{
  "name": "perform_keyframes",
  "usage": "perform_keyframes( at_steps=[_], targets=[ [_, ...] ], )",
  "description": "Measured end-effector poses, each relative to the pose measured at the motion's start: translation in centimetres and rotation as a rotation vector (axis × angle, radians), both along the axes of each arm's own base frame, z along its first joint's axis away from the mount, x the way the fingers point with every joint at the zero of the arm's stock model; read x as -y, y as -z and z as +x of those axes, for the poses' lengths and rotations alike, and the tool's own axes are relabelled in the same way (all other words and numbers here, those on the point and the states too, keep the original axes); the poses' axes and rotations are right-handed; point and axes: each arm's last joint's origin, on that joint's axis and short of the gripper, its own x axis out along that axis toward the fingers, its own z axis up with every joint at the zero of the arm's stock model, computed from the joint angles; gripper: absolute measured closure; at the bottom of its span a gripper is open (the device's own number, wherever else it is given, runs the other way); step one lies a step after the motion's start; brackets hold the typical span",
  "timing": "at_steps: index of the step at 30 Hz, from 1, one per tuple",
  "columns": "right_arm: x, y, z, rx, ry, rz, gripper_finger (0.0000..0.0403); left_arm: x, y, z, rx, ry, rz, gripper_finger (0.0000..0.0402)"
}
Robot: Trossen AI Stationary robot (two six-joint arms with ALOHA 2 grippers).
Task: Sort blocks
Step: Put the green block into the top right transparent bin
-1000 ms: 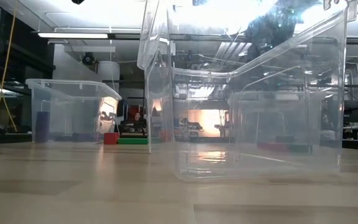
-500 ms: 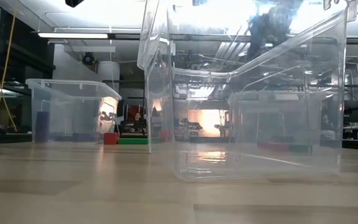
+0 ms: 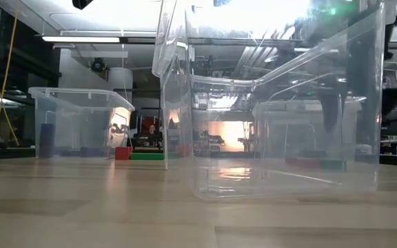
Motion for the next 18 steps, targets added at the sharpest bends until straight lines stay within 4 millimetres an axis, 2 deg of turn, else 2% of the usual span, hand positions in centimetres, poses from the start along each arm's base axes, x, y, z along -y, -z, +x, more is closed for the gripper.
perform_keyframes(
  at_steps=[8, 18],
  targets=[
    [1.5, 1.9, -0.4, -0.048, 0.116, -0.042, 0.0101, -0.3, 0.0, 0.1, -0.002, -0.017, 0.005, 0.0161],
    [2.5, 4.1, 1.7, -0.047, 0.075, -0.005, 0.0101, -0.6, 0.0, 0.1, 0.002, -0.042, -0.018, 0.0161]
  ],
)
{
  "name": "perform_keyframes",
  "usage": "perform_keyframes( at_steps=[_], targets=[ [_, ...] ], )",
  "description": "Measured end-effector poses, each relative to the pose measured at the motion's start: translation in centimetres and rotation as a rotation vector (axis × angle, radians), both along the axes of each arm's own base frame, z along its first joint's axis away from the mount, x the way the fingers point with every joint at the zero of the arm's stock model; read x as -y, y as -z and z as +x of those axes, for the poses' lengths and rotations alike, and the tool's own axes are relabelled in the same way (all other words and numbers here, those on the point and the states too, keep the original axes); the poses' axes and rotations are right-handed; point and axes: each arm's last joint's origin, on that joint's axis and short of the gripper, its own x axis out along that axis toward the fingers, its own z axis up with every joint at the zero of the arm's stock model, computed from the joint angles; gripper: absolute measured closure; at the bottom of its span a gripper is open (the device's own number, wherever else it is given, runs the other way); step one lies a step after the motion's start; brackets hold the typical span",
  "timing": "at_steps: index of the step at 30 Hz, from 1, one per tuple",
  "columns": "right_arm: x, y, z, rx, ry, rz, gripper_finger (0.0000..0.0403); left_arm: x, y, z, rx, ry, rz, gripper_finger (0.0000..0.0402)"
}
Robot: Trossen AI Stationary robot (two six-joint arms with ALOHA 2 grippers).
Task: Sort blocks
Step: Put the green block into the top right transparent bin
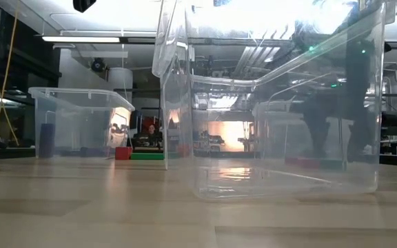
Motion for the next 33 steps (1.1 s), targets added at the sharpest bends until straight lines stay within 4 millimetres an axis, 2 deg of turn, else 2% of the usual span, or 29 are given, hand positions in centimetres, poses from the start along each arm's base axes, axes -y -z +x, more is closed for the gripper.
perform_keyframes(
  at_steps=[12, 15, 18, 22, 24, 26, 30, 33],
  targets=[
    [0.0, 1.5, 0.4, -0.086, 0.001, 0.018, 0.0101, 0.0, 0.0, 0.0, -0.004, -0.001, 0.002, 0.0161],
    [0.0, 1.7, 0.4, -0.099, -0.028, 0.015, 0.0113, 0.0, 0.0, 0.0, -0.005, -0.001, 0.002, 0.0161],
    [0.0, 1.6, 0.3, -0.110, -0.062, 0.012, 0.0166, 0.0, 0.0, 0.0, -0.005, -0.001, 0.002, 0.0161],
    [-0.6, 0.8, 0.5, -0.135, -0.161, 0.012, 0.0282, 0.0, 0.1, 0.0, -0.006, -0.001, 0.002, 0.0161],
    [-1.1, -0.5, 0.7, -0.133, -0.225, 0.026, 0.0275, 0.0, 0.1, 0.0, -0.008, -0.001, 0.003, 0.0161],
    [-1.4, -2.9, 1.5, -0.069, -0.275, 0.003, 0.0275, 0.0, 0.1, -0.1, -0.014, -0.001, 0.004, 0.0161],
    [-1.4, -9.3, 2.1, 0.034, -0.277, -0.178, 0.0275, 0.0, 0.1, -0.1, -0.016, -0.007, 0.007, 0.0161],
    [0.2, -14.4, 2.0, 0.084, -0.224, -0.393, 0.0275, -0.1, 0.1, -0.1, -0.012, -0.025, 0.014, 0.0161]
  ],
)
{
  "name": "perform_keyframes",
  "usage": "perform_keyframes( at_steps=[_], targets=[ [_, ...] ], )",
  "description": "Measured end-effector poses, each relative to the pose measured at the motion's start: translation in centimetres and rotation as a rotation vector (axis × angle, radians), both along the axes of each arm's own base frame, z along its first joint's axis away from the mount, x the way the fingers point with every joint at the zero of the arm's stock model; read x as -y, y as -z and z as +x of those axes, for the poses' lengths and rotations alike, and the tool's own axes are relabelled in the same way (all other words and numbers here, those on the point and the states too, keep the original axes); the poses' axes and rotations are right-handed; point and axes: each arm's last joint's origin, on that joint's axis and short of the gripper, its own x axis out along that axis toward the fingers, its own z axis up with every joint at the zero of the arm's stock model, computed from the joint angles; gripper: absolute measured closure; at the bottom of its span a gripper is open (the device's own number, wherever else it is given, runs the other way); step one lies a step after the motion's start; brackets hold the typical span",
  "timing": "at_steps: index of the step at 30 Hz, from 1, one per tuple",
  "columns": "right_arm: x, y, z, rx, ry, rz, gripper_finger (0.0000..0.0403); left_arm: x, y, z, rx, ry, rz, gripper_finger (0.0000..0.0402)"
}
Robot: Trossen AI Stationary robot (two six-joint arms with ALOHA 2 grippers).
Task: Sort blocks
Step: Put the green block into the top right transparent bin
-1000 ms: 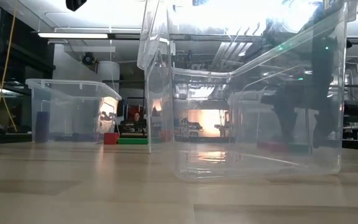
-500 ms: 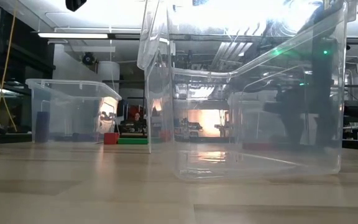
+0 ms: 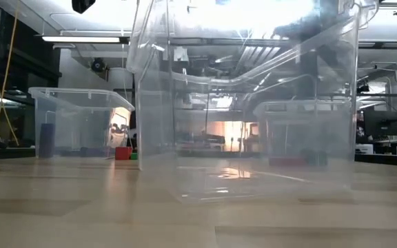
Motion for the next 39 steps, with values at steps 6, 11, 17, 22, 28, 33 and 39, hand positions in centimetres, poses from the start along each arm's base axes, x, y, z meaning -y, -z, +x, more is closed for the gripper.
perform_keyframes(
  at_steps=[6, 11, 17, 22, 28, 33, 39],
  targets=[
    [6.2, -3.5, -1.7, -0.092, 0.140, -0.190, 0.0275, 0.0, 0.0, 0.0, 0.007, -0.005, -0.008, 0.0161],
    [10.8, -2.7, -3.9, -0.122, 0.247, -0.161, 0.0275, 0.0, 0.0, 0.0, 0.008, -0.006, -0.025, 0.0161],
    [12.7, -2.5, -5.1, -0.112, 0.256, -0.122, 0.0181, 0.2, 0.1, -0.1, -0.008, 0.002, -0.022, 0.0161],
    [12.6, -2.8, -4.7, -0.065, 0.160, -0.112, 0.0105, 0.2, 0.2, -0.1, -0.015, 0.008, -0.025, 0.0161],
    [11.2, -3.2, -3.5, -0.025, 0.058, -0.136, 0.0093, 1.4, 1.4, 0.3, -0.122, 0.119, -0.203, 0.0161],
    [9.8, -3.2, -2.5, -0.032, -0.041, -0.137, 0.0092, 6.4, 6.0, 0.4, -0.563, 0.262, -0.321, 0.0161],
    [8.9, -3.2, -1.9, -0.030, -0.086, -0.138, 0.0091, 12.8, 11.4, -2.1, -1.031, 0.259, -0.228, 0.0161]
  ],
)
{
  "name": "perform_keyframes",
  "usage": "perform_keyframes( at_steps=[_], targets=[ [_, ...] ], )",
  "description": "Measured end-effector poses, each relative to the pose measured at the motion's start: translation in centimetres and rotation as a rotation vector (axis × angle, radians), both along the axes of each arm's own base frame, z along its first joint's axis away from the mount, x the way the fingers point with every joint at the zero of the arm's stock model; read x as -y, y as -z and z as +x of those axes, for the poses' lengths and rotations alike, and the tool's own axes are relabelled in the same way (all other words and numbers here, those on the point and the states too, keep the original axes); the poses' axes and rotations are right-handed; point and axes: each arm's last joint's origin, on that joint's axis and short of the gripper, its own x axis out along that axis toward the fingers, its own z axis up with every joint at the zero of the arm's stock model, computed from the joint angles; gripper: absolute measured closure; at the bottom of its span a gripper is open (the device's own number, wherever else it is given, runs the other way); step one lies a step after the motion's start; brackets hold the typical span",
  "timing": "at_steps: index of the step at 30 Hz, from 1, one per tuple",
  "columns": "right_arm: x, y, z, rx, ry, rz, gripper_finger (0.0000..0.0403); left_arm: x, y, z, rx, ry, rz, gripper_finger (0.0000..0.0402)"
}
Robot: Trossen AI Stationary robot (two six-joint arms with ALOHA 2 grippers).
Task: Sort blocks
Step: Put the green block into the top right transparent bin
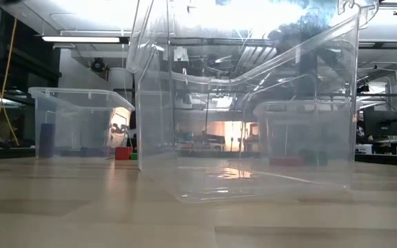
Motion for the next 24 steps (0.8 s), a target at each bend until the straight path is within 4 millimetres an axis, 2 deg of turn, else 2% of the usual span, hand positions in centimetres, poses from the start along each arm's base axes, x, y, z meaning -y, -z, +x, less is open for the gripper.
perform_keyframes(
  at_steps=[2, 5, 9, 15, 20, 24],
  targets=[
    [-0.1, 0.0, 0.0, -0.002, -0.006, -0.001, 0.0091, 1.3, 1.3, -1.0, -0.069, 0.051, 0.089, 0.0161],
    [-0.1, 0.0, 0.1, -0.006, -0.013, -0.003, 0.0091, 2.7, 2.5, -1.7, -0.047, 0.143, 0.190, 0.0161],
    [-0.1, 0.0, 0.1, -0.004, -0.010, -0.001, 0.0091, 3.5, 3.6, -2.0, -0.042, 0.253, 0.257, 0.0161],
    [-0.1, 0.0, 0.1, 0.010, -0.011, 0.014, 0.0091, 3.8, 4.5, -1.7, 0.005, 0.259, 0.259, 0.0161],
    [-0.2, 0.0, 0.1, 0.016, -0.015, 0.022, 0.0091, 2.7, 6.7, -2.6, -0.059, 0.216, 0.286, 0.0161],
    [-0.2, 0.0, 0.1, 0.027, -0.002, 0.029, 0.0091, 2.3, 7.3, -2.7, -0.060, 0.201, 0.278, 0.0161]
  ],
)
